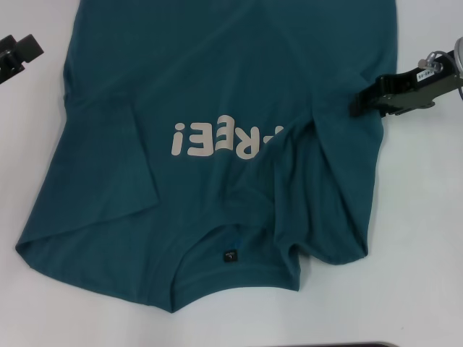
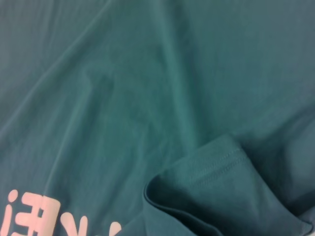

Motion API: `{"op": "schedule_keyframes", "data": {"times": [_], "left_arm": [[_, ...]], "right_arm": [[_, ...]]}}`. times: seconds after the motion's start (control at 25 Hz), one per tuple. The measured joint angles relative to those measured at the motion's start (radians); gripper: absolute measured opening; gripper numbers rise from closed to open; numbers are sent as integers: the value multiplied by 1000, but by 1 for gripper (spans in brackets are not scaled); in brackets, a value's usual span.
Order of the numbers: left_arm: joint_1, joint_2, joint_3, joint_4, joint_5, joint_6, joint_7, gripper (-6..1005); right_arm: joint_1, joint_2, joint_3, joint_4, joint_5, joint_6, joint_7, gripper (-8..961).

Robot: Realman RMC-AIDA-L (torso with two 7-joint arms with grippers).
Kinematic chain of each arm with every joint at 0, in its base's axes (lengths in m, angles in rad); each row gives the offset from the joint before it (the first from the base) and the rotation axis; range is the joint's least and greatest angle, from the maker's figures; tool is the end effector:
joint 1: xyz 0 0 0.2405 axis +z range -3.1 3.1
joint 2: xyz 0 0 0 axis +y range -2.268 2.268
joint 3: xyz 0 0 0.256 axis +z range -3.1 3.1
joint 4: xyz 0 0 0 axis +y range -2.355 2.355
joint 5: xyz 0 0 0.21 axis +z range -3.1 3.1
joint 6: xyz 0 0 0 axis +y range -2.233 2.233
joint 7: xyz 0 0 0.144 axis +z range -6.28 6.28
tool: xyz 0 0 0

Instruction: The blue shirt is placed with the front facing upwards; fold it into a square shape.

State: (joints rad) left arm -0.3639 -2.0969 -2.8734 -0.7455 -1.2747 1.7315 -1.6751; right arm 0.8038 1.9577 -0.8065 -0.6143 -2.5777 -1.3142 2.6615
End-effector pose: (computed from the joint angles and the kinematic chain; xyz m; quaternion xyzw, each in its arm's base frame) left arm -0.3116 0.2863 0.0780 -0.7811 -0.3887 -0.4307 0.2309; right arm 0.2709 0.4031 0.0219 -0.7491 0.6379 -0.0206 0.1776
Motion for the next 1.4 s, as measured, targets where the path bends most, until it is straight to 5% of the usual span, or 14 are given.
{"op": "schedule_keyframes", "data": {"times": [0.56,0.88,1.4], "left_arm": [[-4,0,0,2,0,-4,0,886],[-4,1,-1,2,0,-9,-4,887],[3,3,-3,1,0,-38,-17,886]], "right_arm": [[12,-9,-7,-4,-6,-41,11,355],[19,-8,1,-6,20,-113,24,27],[47,24,-2,2,107,-139,19,33]]}}
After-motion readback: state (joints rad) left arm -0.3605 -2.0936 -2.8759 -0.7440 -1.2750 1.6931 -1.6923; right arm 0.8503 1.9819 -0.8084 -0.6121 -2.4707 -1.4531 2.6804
